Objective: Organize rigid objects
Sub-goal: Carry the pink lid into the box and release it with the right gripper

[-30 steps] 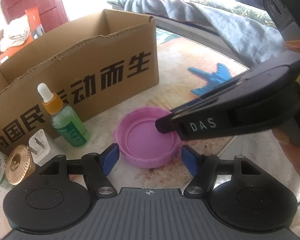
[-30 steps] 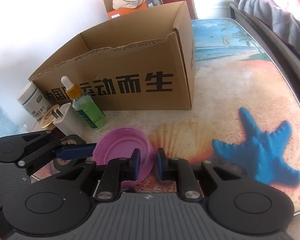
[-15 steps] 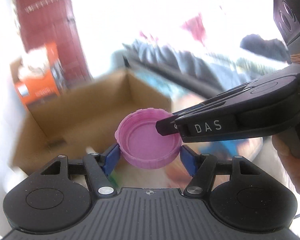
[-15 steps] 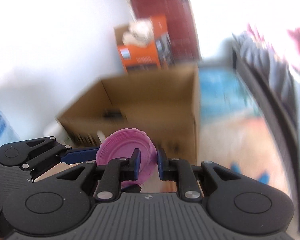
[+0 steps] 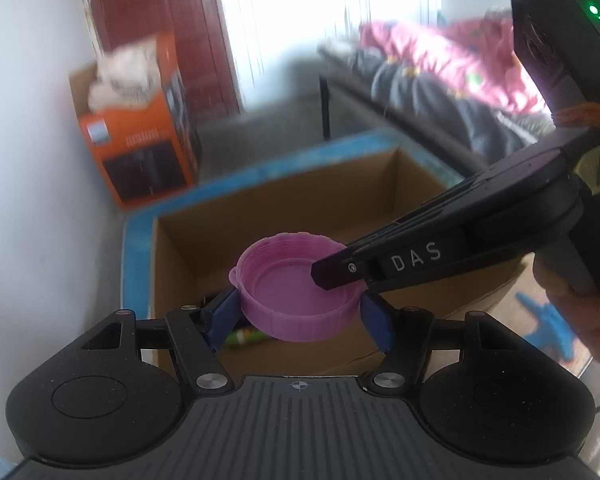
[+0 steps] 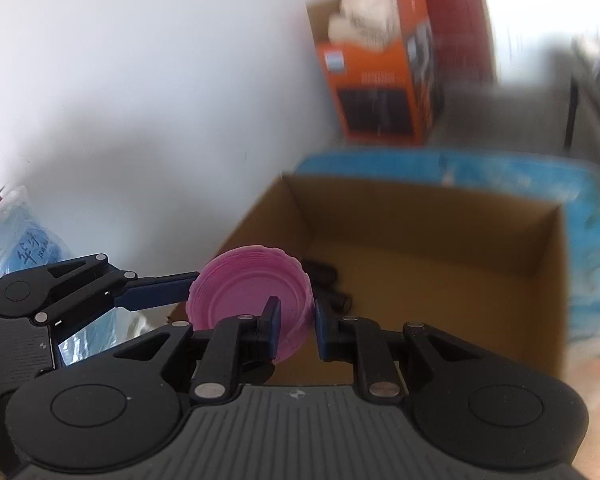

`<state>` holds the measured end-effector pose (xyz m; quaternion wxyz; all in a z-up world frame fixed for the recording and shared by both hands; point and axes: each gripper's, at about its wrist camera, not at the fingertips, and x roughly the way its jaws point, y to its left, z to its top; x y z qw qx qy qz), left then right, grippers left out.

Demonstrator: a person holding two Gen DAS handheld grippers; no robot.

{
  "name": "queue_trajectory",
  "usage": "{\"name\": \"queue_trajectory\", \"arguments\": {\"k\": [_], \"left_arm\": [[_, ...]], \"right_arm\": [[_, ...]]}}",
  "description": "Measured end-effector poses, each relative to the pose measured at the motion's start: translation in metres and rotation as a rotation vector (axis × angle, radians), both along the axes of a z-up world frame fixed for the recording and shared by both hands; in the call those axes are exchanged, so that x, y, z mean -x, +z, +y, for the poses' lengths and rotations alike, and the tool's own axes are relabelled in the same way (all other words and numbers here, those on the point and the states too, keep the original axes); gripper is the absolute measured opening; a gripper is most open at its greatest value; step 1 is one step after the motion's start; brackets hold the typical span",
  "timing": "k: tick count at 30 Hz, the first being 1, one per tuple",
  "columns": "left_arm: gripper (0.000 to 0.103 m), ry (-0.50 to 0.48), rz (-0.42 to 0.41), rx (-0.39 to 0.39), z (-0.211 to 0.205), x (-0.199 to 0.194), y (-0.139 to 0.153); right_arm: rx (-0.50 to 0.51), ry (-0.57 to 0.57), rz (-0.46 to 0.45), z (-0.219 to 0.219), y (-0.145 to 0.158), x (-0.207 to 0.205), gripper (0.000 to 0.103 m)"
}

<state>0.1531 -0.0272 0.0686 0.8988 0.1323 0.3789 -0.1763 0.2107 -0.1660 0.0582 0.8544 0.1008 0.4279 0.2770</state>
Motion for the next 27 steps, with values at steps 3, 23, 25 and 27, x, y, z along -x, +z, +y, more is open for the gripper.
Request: {"name": "queue_trajectory", "arguments": {"k": [3,23,25,27], "left_arm": [[0.066,0.015,0.133,-0.001,0.01,-0.032,-0.02],[0.067,0.02,0.375,-0.06,0.025,-0.081,-0.053],[0.067,0.022,0.373,-0.05,0.024,-0.079,-0.05],[0.067,0.022,0.374,-0.041,0.024,-0.078,-0.049]], "right_arm": [[-0.005,0.033,0.144,0.01,-0.03,-0.034,0.019],[0.068,0.209,0.545,0.066,-0.112,-0.095,0.018],[0.072,0.221,0.558,0.069,-0.114,-0.094,0.018],[0.068,0.23,0.574,0.07,-0.115,-0.093,0.019]]}}
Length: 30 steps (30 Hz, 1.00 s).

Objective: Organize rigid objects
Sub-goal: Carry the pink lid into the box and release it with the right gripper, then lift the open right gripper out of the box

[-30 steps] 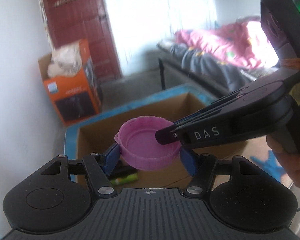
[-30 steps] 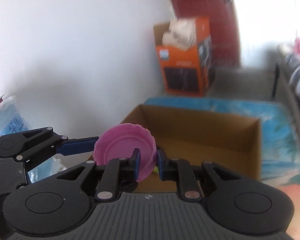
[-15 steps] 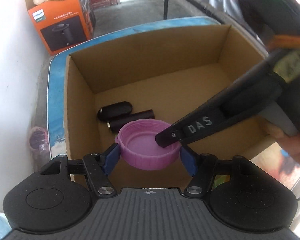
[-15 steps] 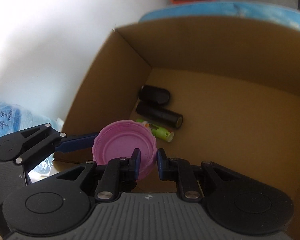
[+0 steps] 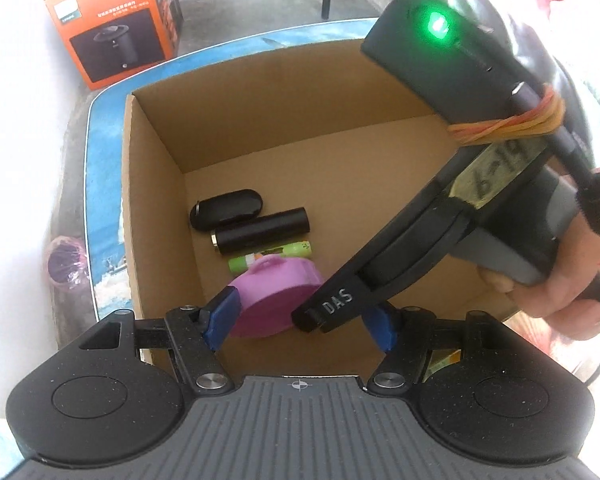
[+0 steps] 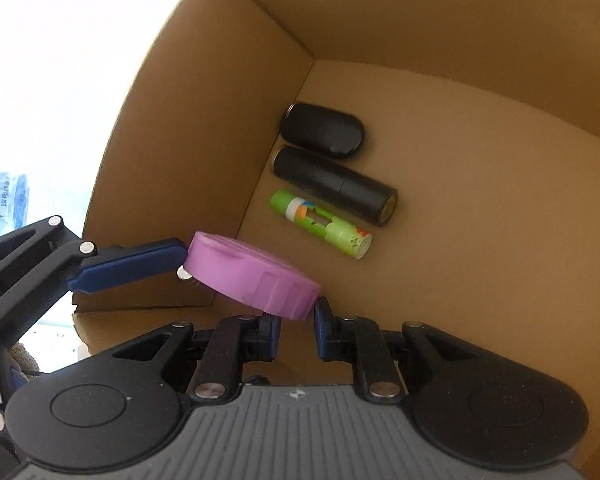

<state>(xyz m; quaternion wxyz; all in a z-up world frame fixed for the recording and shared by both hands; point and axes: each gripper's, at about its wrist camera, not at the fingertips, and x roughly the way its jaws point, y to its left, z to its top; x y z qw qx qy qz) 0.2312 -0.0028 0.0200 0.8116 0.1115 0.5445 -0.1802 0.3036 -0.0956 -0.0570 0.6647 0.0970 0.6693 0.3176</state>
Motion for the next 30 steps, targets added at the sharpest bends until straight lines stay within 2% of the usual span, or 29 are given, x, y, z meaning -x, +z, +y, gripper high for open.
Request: {"name": "queue_trajectory", "arguments": {"k": [5,8,16,19,24,27,30], "left_arm": [[0.069,0.006,0.004,0.013,0.001,0.005,0.001],[0.069,0.018,0.002,0.033,0.005,0.007,0.005],[0.069,0.048,-0.073,0.094,0.019,0.019,0.026],[0.069,0.067,-0.12,0.129,0.027,0.03,0.036],[0.069,0.113,-0.211,0.217,0.041,0.061,0.052],[0.069,0.132,-0.262,0.247,0.045,0.086,0.049],[0.069,0.126,-0.276,0.261,0.045,0.111,0.038]], "right_arm": [[-0.031,-0.006,0.078,-0.006,-0.004,0.002,0.02],[-0.053,-0.027,0.095,-0.014,0.002,0.0,0.021],[-0.122,-0.119,-0.021,-0.046,0.043,-0.008,0.021],[-0.129,-0.146,-0.049,-0.053,0.047,-0.013,0.021],[-0.122,-0.157,-0.069,-0.038,0.039,-0.016,0.021],[-0.132,-0.163,-0.08,-0.035,0.039,-0.013,0.021],[-0.175,-0.167,-0.127,-0.04,0.053,0.004,0.021]]}}
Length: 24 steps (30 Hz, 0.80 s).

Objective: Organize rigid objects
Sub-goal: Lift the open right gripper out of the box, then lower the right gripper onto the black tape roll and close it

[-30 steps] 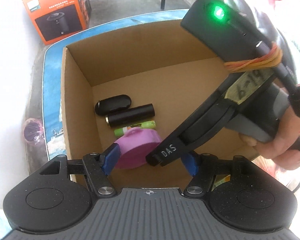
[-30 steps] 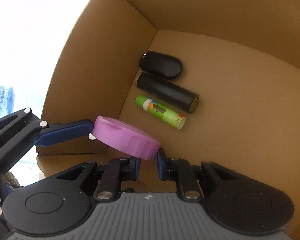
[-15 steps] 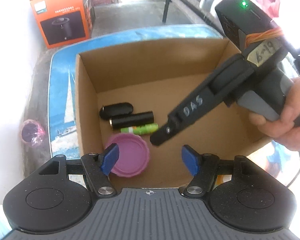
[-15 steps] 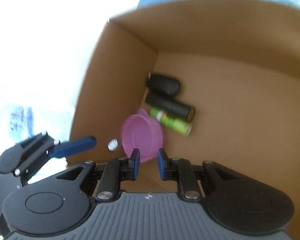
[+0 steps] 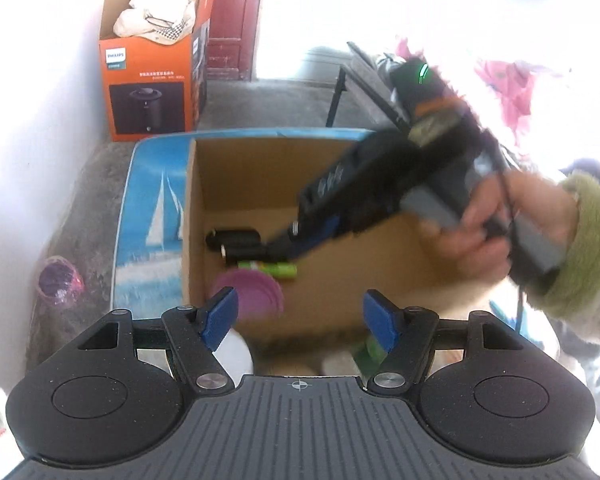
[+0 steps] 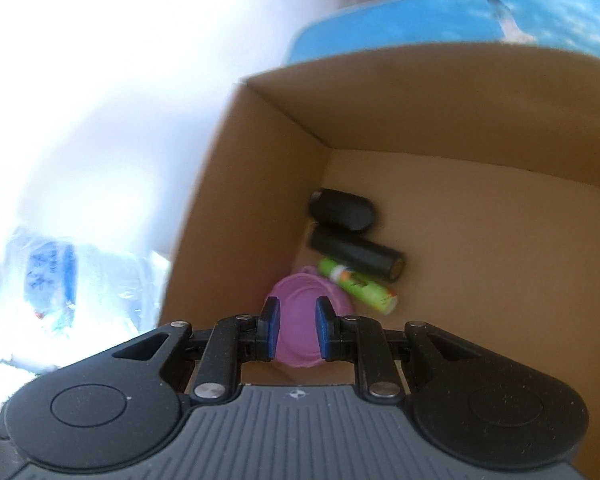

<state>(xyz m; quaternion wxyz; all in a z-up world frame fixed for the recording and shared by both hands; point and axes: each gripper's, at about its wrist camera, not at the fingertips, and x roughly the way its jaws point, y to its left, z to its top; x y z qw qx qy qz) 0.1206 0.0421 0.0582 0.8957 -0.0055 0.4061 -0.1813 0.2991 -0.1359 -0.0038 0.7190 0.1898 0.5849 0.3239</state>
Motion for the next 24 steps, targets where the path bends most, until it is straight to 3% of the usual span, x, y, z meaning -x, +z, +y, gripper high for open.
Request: {"name": "queue_trajectory", "arguments": {"k": [7,10,17,24], "left_arm": [[0.07,-0.084,0.051,0.035,-0.006,0.038,-0.035],[0.07,-0.12,0.065,0.024,-0.015,0.05,-0.048],[0.072,-0.151,0.079,-0.07,-0.042,0.068,-0.08],[0.072,-0.175,0.036,-0.214,-0.064,0.078,-0.103]], "right_arm": [[-0.044,-0.061,-0.261,-0.047,0.055,0.095,0.021],[-0.046,-0.115,-0.315,-0.071,0.062,0.14,0.021],[-0.019,-0.234,-0.255,-0.079,0.017,0.209,0.022],[0.115,-0.277,-0.26,-0.048,-0.03,0.225,0.026]]}}
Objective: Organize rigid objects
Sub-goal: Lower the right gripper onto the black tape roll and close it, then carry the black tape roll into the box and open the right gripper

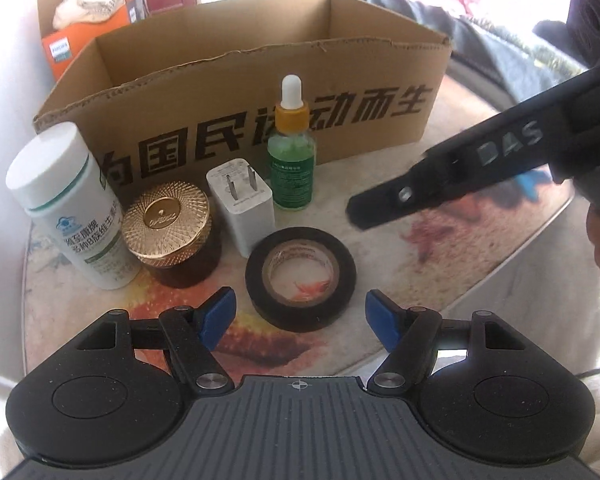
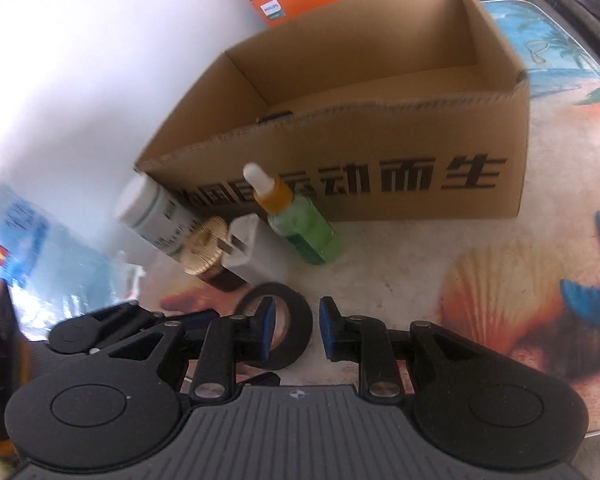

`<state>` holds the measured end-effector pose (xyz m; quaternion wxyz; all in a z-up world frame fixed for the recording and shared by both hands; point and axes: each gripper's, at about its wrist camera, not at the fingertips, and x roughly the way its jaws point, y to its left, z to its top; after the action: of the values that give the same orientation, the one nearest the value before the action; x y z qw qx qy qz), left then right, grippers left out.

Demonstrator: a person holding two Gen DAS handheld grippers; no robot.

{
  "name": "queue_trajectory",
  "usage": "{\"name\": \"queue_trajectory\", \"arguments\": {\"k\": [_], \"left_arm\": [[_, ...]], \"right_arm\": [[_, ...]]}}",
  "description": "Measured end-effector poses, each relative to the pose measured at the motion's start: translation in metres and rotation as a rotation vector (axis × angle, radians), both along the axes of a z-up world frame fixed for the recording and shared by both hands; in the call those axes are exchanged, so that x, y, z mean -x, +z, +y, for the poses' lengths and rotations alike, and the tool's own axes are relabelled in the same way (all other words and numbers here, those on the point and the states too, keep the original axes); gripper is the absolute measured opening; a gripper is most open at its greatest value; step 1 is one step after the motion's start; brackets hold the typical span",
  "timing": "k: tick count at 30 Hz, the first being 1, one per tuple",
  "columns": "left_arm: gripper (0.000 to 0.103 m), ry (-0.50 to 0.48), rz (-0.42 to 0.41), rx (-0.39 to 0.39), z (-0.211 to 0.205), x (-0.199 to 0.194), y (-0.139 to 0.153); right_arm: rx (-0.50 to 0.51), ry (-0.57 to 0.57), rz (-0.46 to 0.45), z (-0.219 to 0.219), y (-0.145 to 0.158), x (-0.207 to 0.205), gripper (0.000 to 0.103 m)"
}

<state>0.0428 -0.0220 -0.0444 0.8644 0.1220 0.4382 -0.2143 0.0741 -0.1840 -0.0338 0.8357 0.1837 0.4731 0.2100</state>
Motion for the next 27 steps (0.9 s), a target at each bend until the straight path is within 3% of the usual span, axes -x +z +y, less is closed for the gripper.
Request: {"name": "queue_trajectory", "arguments": {"k": [10,12,27], "left_arm": [[0.071,0.01,-0.02,-0.01,-0.004,-0.004,-0.008],[0.064,0.009,-0.021,0.006,-0.001,-0.002,-0.007],[0.065,-0.062,-0.033,0.009,-0.026,0.003,-0.009]], "right_arm": [[0.123,0.084,-0.046,0.038,-0.008,-0.002,0.026],[0.135,0.093,-0.051,0.042,-0.011,-0.004,0.026],[0.189,0.053,-0.057,0.022,-0.02,0.001,0.024]]}}
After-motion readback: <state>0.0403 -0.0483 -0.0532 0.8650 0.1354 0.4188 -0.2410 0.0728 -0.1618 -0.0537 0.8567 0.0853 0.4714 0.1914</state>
